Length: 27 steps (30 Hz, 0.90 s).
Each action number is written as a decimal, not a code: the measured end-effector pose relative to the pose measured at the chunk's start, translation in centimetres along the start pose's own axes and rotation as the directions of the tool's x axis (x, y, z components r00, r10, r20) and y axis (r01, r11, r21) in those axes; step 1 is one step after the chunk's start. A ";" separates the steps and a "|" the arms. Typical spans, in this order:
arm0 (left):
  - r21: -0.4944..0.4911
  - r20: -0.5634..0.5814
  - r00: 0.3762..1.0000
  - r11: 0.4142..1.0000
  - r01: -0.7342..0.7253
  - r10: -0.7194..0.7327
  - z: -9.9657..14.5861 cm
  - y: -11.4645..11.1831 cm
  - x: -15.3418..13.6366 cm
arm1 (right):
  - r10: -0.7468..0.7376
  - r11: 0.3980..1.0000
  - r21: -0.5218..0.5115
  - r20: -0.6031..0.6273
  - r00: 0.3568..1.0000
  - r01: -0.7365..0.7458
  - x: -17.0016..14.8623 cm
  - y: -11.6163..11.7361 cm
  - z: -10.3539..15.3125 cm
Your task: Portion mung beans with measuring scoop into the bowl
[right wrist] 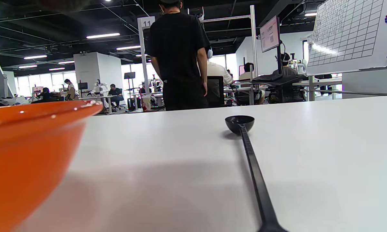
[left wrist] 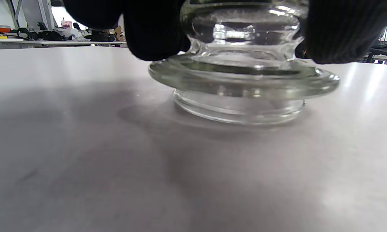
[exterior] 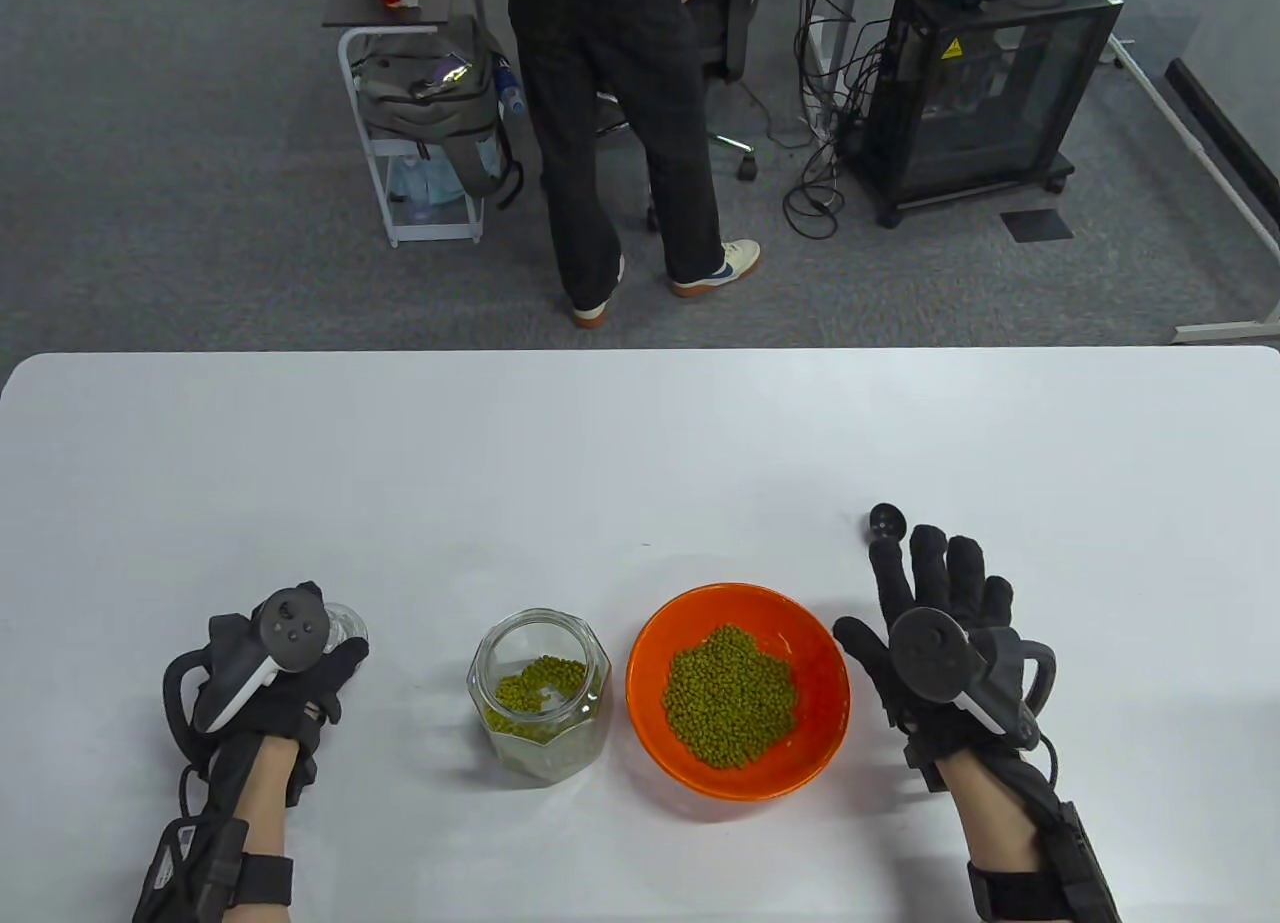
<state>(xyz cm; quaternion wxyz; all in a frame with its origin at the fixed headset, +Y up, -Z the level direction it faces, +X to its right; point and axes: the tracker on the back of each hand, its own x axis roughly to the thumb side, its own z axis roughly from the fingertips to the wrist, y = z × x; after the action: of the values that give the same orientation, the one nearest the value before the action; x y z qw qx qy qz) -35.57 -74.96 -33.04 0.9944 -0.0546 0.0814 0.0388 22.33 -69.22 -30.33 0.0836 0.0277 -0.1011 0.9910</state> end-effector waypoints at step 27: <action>0.337 0.146 0.981 0.926 -0.168 0.124 3.9 5.5 0.9 | -0.007 1.000 -0.013 -0.016 1.000 0.007 -0.2 -0.1 0.0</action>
<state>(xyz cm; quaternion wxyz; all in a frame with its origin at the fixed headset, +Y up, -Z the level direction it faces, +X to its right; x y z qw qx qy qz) -34.53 -68.96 -29.89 0.9858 0.1307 0.0300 0.1010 22.56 -69.14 -30.31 0.0879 0.0196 -0.1067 0.9902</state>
